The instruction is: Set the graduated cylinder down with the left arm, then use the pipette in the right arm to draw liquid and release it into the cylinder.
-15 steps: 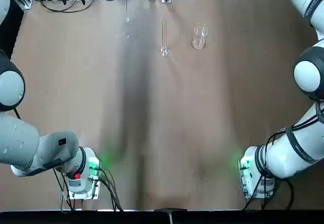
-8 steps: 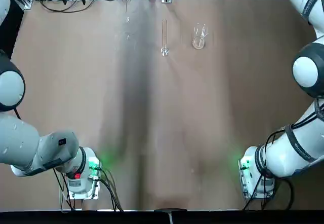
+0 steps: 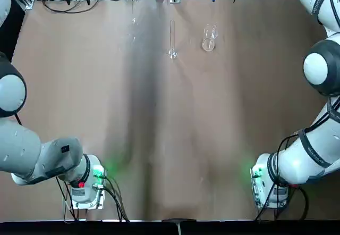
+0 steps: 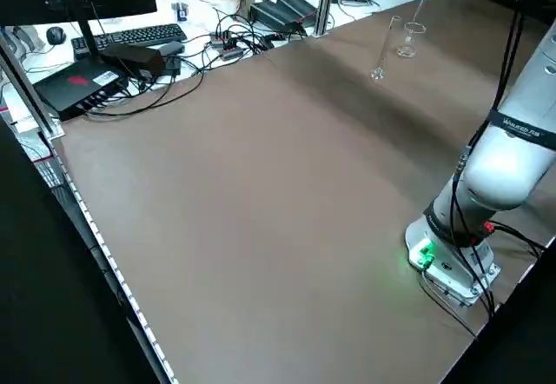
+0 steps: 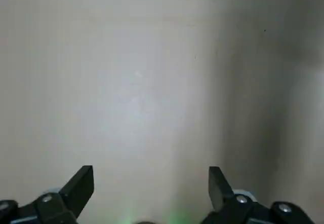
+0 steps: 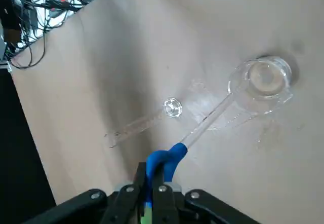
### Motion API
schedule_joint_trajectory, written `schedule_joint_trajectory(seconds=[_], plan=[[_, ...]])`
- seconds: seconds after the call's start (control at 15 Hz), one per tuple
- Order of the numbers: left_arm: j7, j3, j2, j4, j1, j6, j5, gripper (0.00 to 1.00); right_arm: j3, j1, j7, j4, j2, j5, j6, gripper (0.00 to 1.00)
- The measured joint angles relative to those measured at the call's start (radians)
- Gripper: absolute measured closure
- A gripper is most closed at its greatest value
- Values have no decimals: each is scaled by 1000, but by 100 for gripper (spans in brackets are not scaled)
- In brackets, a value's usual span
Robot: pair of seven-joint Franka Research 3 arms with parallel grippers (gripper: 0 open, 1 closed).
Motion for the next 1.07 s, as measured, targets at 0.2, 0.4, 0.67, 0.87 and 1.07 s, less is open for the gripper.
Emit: schedule_joint_trajectory(seconds=[0.2, 0.4, 0.67, 0.87, 1.07], plan=[[0, 0, 0, 0, -1, 0, 0, 0, 0, -5, -19, -11, 14, 0, -1, 93], [0, 0, 2, -1, -1, 0, 0, 0, 1, -5, -21, -21, 23, 0, -1, 93], [0, 0, 6, -1, -1, 0, 0, 0, 1, -5, -44, -27, 59, 0, -1, 93], [0, 0, 7, -1, -1, 0, 0, 0, 1, -5, -61, -28, 94, 0, 3, 93], [0, 0, 12, -1, -2, 0, 0, 0, 1, -5, -75, -28, 128, 0, 6, 93]])
